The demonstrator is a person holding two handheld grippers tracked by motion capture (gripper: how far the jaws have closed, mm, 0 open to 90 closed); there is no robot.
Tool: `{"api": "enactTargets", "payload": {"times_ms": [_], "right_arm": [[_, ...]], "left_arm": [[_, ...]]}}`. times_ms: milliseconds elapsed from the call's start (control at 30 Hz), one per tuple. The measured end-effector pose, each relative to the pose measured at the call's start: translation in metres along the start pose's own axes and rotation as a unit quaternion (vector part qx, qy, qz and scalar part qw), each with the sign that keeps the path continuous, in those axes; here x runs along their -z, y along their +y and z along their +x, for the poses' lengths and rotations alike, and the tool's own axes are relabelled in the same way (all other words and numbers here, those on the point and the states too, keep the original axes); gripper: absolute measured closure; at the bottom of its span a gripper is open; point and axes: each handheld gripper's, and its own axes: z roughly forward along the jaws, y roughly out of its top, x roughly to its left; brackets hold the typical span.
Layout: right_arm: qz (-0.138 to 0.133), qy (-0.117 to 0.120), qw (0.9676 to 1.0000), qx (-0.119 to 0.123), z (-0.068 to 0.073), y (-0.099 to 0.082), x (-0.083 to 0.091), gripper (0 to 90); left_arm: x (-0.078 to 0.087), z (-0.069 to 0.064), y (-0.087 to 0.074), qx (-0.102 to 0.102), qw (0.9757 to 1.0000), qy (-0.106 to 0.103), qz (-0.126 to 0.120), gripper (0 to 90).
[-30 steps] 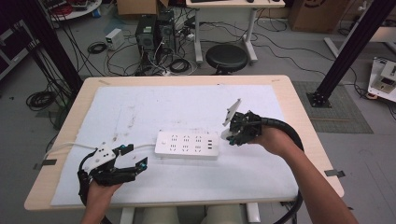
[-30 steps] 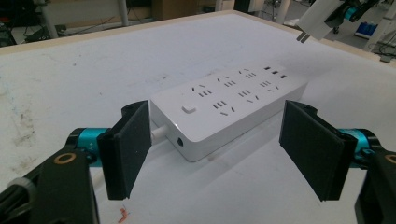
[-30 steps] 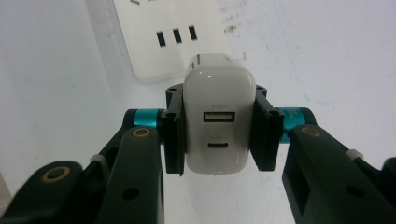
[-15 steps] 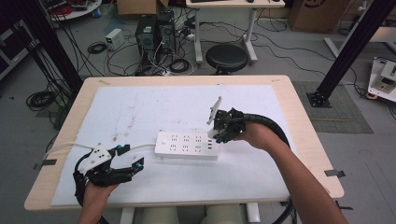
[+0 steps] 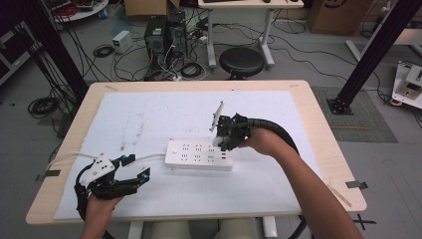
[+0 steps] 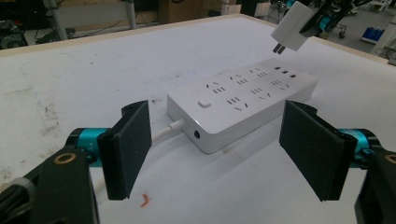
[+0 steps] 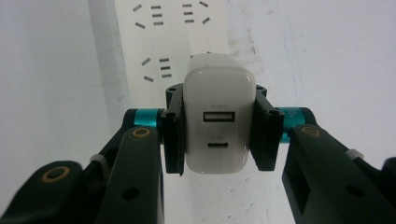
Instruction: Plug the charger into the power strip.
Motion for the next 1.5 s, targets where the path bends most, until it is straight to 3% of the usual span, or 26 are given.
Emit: {"api": "enactTargets", "payload": {"times_ms": [433, 1500], "right_arm": [[0.005, 0.013, 0.9998, 0.012, -0.001, 0.018, -0.013, 63.6], [0.029, 0.03, 0.9989, 0.022, -0.001, 0.02, -0.033, 63.7]], "left_arm": [[0.004, 0.002, -0.002, 0.002, 1.0, 0.002, -0.002, 25.2], [0.003, 0.004, -0.005, 0.007, 1.0, 0.0, -0.003, 25.2]]}}
